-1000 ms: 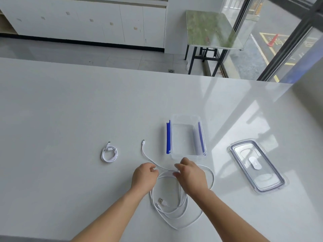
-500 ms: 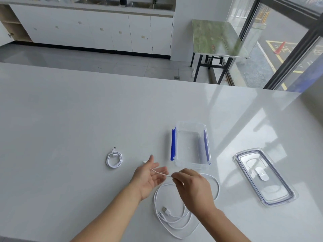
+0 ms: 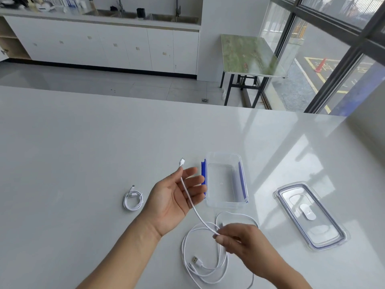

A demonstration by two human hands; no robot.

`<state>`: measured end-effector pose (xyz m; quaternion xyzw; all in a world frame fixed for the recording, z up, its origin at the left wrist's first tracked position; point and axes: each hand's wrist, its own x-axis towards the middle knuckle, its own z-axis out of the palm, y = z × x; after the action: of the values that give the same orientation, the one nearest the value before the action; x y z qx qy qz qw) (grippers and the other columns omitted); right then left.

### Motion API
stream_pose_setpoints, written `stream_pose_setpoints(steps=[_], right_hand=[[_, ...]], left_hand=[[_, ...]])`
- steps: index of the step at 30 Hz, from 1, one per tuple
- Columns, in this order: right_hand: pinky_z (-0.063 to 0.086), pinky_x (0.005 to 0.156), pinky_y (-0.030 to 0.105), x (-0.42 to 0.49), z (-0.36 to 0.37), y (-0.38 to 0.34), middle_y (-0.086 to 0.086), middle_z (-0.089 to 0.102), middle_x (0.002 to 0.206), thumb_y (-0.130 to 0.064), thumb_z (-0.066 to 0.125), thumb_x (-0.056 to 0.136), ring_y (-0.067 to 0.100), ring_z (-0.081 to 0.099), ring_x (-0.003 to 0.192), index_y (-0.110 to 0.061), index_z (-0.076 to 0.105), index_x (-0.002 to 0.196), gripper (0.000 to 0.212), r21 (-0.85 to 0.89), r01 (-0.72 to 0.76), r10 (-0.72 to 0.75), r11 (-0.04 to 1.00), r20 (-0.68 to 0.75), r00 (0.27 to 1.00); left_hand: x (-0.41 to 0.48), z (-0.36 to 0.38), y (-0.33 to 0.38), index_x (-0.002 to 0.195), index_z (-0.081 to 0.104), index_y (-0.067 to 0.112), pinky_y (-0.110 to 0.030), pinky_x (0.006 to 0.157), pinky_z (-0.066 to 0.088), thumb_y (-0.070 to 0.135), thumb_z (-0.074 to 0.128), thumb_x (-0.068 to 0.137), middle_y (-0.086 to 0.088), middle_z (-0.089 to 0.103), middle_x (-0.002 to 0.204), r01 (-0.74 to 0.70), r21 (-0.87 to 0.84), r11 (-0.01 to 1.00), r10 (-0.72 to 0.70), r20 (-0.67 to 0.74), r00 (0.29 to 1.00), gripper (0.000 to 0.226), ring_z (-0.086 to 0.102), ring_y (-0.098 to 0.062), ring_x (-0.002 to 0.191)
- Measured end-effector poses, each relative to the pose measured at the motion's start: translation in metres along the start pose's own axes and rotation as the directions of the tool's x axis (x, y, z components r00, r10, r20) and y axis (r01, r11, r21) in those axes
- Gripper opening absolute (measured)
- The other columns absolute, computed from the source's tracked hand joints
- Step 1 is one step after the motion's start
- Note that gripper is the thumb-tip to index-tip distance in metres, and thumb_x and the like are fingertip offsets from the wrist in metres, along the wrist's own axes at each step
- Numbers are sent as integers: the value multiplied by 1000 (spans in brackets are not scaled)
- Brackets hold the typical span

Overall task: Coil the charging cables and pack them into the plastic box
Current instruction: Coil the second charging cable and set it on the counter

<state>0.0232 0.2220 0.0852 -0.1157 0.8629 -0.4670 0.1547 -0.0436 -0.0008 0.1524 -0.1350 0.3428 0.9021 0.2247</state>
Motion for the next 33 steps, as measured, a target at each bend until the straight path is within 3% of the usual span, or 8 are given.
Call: stream_pose_setpoints(steps=[4,8,11,16,19,24,28,33], right_hand=[[49,61,27,6,-28,6,-4,58,57,-49,64,90,12,55,54,-5,70,86,45,71,-228,218,971,132,967],[35,46,28,30,-51,-28,1,46,52,-25,72,90,17,40,45,-3,64,72,29,306,-286,312,908,-38,949],[25,47,27,50,-64,-73,-3,37,50,-21,73,89,16,30,48,-6,61,73,25,471,-247,289,847,-17,957],[34,49,28,49,-58,-131,-5,42,51,-30,74,86,15,37,49,-3,61,71,33,105,-120,129,987,-79,989],[48,57,35,29,-53,-142,-6,57,54,-34,67,88,11,52,51,-20,68,74,20,-129,-54,29,990,-189,981],[49,56,29,-2,-34,-131,-10,66,59,-21,64,93,8,59,51,-35,70,84,17,-15,10,-14,1000,-369,929],[57,57,38,-20,-8,-117,-11,66,61,-25,63,97,10,62,55,-43,65,102,18,-52,144,-153,988,-404,902],[53,56,21,-34,10,-97,-16,65,63,-34,62,88,6,63,55,-47,65,105,22,-31,191,-185,981,-439,879]], left_hand=[[-21,13,9,101,77,7,-30,52,56,25,49,89,-15,74,73,22,139,990,-46,171,984,35,71,-28,56],[-33,18,0,115,66,0,-34,60,55,32,48,94,-26,74,91,110,516,850,-282,270,921,42,73,-34,68],[-37,20,-11,114,63,-6,-39,72,56,28,49,99,-29,73,100,111,718,687,-386,232,893,40,72,-38,81],[-38,21,-17,117,67,1,-45,89,56,24,50,102,-22,75,106,87,857,508,-319,93,943,32,69,-38,106],[-38,16,-14,119,66,-1,-47,90,54,22,49,102,-26,73,111,68,729,681,-207,102,973,33,66,-43,112],[-38,17,-16,126,61,-7,-52,108,45,19,42,99,-28,64,126,58,291,955,-114,179,977,41,63,-39,116],[-39,22,-13,133,55,-6,-45,113,39,17,42,91,-28,58,137,85,-50,995,-69,255,965,49,57,-38,128],[-47,27,-3,124,63,-7,-55,112,38,32,44,93,-31,57,136,54,-201,978,14,320,947,53,53,-44,129]])
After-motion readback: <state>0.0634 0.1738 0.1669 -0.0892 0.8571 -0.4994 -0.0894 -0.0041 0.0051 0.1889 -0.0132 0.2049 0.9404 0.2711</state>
